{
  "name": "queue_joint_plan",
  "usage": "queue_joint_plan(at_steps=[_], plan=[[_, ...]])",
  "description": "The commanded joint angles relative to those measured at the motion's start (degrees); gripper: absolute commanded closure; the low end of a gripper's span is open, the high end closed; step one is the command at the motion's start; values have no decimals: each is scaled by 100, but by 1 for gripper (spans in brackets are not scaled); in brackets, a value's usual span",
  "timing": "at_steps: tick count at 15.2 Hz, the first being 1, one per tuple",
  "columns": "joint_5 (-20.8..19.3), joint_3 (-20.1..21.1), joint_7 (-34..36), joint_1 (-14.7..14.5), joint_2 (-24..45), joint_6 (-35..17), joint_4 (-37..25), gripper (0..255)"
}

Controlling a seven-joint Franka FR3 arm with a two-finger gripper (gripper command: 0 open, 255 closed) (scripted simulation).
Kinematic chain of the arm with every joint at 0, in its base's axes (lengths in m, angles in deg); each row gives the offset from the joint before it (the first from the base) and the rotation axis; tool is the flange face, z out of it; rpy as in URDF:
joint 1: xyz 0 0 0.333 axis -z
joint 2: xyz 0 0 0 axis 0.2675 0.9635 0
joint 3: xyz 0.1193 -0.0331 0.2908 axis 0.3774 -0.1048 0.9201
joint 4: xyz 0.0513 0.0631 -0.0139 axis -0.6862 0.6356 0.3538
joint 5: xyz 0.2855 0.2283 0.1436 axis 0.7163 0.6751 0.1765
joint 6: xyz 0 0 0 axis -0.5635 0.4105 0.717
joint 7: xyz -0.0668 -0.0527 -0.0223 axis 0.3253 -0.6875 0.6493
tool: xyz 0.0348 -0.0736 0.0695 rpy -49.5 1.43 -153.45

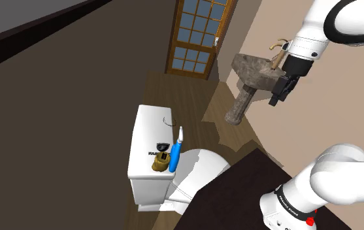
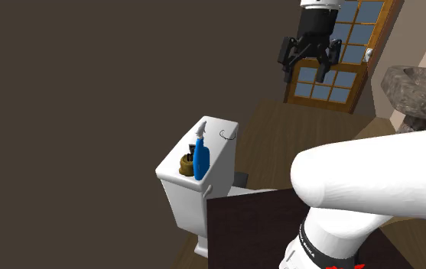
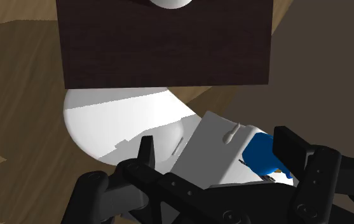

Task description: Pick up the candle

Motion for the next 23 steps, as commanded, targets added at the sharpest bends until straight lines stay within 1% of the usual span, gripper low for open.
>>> queue_joint_plan(at_steps=[1, 7, 12, 17, 23], plan=[[0, 0, 0, 0, 0, 0, 0, 0], [165, 249, -201, -360, 628, -1240, 490, 0], [291, 472, -369, -657, 1355, -2284, 700, 0], [380, 709, -524, -931, 2236, -3298, 726, 0], [380, 1011, -658, -1205, 3426, -4413, 520, 0]])
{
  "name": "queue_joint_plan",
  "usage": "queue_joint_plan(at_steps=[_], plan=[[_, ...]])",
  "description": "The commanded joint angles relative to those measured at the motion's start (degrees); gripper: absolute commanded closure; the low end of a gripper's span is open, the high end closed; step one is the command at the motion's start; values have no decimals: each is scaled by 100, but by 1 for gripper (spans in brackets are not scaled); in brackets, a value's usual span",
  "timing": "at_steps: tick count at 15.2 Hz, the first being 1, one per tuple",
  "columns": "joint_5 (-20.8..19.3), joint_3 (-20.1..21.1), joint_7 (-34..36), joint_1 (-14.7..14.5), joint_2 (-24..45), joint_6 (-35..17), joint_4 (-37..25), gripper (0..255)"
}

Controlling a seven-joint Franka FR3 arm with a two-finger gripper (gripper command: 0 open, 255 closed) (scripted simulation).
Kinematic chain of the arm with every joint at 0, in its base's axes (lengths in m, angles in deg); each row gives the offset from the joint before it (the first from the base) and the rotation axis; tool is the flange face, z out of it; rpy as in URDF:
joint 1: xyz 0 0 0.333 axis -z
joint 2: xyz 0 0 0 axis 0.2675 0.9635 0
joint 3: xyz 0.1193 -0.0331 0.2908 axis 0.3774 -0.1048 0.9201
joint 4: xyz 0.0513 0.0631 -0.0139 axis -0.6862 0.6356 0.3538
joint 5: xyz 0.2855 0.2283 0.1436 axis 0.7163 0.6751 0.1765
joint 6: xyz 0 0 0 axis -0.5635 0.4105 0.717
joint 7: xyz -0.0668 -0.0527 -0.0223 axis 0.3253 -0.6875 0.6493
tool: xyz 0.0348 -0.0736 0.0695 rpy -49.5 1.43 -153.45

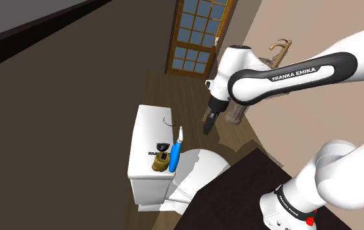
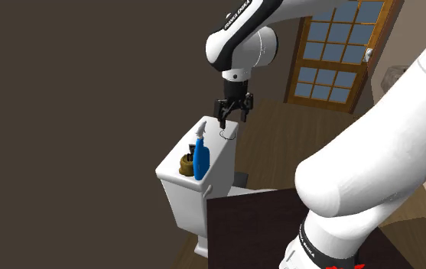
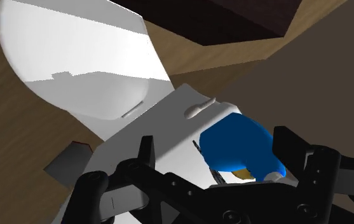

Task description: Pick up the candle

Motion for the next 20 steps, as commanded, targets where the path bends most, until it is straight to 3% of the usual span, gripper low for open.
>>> queue_joint_plan(at_steps=[1, 11, 20], plan=[[-36, 89, -53, -71, 452, -384, -121, 0], [-650, 472, 83, -481, 2558, -1758, -1032, 0], [-1455, 406, 359, -1075, 4251, -2425, -2155, 0]])
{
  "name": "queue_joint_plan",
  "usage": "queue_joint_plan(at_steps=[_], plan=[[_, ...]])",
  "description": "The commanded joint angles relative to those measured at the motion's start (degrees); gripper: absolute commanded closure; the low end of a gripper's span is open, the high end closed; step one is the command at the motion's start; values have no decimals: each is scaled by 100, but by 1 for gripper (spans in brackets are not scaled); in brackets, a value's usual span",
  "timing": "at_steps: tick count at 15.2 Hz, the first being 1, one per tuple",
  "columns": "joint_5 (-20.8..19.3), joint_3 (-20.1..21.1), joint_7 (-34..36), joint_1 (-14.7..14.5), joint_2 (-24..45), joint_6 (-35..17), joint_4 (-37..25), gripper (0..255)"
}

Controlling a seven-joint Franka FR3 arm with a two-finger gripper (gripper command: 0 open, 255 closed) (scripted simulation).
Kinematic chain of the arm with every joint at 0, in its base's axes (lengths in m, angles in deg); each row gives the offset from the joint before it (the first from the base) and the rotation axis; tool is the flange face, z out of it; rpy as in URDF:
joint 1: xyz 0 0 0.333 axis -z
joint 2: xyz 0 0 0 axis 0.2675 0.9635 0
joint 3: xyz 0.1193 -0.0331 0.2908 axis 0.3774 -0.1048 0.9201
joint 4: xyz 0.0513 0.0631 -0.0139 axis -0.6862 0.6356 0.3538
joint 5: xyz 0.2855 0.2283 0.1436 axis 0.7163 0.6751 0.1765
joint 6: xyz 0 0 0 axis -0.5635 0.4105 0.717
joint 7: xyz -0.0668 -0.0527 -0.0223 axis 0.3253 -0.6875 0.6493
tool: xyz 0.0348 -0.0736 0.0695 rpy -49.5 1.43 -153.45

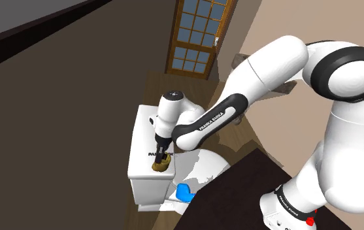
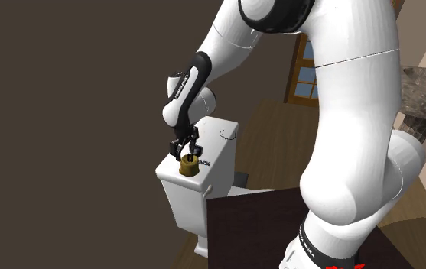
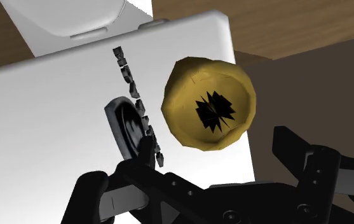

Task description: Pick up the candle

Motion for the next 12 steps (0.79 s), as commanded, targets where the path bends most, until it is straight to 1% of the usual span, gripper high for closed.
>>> queue_joint_plan(at_steps=[1, 6, 9, 10, 12], plan=[[-79, -43, 14, -45, 197, -132, -75, 0], [-183, -143, 88, -121, 557, -405, -162, 0], [-194, -155, 96, -130, 599, -436, -173, 0], [-195, -155, 100, -132, 596, -442, -164, 255], [-196, -156, 99, -131, 599, -447, -163, 255]])
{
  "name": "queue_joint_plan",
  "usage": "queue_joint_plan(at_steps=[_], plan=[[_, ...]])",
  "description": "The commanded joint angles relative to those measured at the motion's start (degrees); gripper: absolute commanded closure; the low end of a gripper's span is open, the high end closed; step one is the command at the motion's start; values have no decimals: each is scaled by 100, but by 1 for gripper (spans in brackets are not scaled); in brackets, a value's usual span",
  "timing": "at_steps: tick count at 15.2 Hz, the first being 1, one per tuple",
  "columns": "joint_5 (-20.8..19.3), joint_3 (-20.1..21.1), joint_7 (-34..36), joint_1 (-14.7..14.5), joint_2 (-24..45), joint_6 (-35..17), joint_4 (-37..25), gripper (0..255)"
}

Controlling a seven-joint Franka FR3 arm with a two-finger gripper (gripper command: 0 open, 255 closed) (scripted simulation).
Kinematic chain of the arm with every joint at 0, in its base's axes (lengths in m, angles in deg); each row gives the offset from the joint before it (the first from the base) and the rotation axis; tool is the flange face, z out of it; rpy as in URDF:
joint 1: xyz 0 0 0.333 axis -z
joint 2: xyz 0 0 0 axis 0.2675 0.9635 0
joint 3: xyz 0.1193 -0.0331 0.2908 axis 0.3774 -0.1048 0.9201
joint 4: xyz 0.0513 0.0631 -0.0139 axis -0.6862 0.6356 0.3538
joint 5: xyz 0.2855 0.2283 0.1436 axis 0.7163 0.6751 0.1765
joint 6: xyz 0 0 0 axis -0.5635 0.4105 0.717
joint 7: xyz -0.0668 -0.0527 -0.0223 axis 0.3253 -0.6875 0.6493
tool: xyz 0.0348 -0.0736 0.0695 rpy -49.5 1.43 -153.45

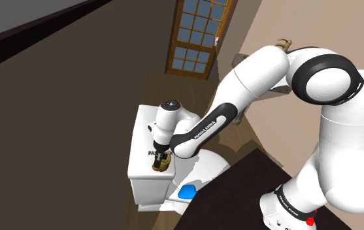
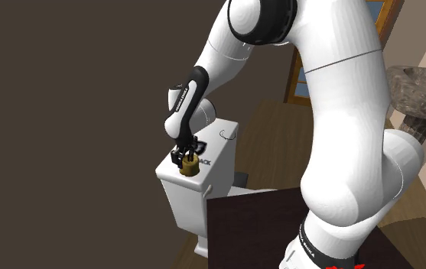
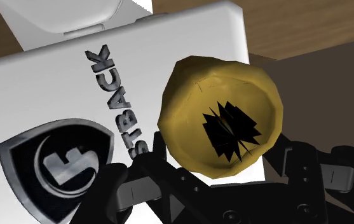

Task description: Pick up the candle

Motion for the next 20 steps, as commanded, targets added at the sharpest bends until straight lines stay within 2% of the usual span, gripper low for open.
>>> queue_joint_plan(at_steps=[1, 7, 20], plan=[[-1, -3, 1, 0, 9, -3, 2, 255], [1, -1, -3, 3, 7, 10, -7, 255], [286, 247, -205, 191, -904, 747, 161, 255]])
